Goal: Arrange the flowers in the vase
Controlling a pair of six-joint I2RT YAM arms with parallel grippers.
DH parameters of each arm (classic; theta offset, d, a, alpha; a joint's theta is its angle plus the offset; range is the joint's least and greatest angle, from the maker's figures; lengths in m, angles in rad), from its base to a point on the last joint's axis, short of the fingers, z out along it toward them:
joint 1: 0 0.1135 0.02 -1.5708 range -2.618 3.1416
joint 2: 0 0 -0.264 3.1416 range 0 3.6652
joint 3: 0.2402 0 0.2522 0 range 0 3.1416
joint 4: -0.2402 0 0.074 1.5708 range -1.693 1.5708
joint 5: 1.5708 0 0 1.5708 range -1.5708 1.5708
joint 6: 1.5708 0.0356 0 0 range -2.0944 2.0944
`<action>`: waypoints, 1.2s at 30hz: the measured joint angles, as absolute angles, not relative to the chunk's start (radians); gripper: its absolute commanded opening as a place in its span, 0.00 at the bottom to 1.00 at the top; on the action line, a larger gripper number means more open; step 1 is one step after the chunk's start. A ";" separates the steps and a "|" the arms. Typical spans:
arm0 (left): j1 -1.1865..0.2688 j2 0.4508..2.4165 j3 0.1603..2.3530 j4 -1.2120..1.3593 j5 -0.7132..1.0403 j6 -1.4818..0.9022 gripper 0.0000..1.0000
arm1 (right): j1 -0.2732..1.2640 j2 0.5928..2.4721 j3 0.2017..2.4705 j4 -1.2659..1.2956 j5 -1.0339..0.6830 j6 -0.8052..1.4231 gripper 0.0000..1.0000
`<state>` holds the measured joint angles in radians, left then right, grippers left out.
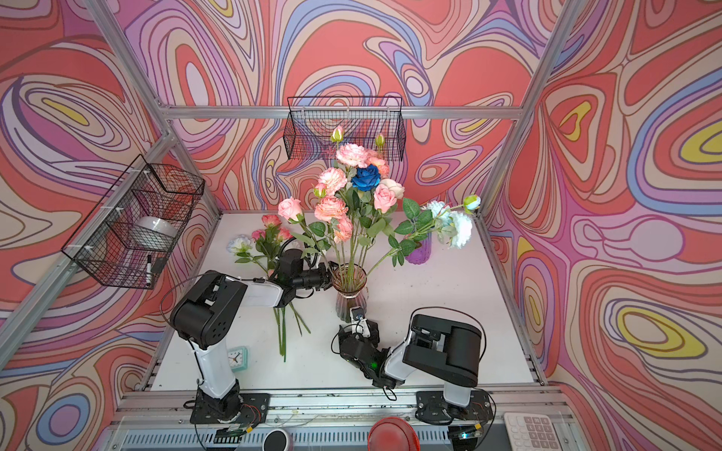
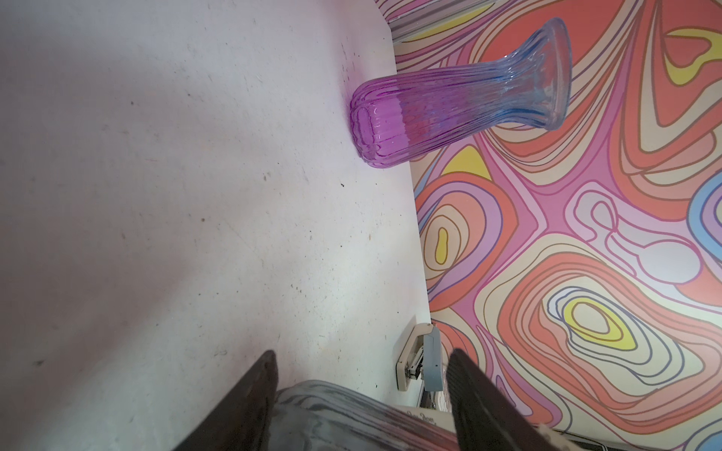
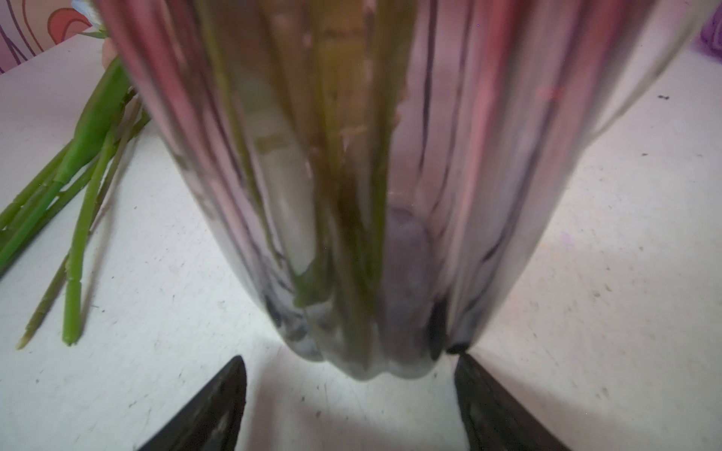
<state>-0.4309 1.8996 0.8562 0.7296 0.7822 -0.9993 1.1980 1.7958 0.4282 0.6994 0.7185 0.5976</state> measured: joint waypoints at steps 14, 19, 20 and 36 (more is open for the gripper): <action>-0.431 1.899 0.856 0.727 0.773 -0.992 0.72 | 1.172 1.836 0.443 0.751 0.720 0.559 0.85; -0.430 1.890 0.856 0.713 0.756 -0.980 0.73 | 1.154 1.852 0.453 0.771 0.712 0.538 0.85; -0.430 1.887 0.856 0.711 0.754 -0.979 0.73 | 1.151 1.855 0.455 0.773 0.710 0.535 0.85; -0.368 1.861 0.856 0.671 0.696 -0.967 0.73 | 1.085 1.905 0.509 0.810 0.667 0.482 0.85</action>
<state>-0.3683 1.8606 0.8562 0.6708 0.6960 -0.9672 1.0851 1.9049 0.5087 0.8097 0.6670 0.4820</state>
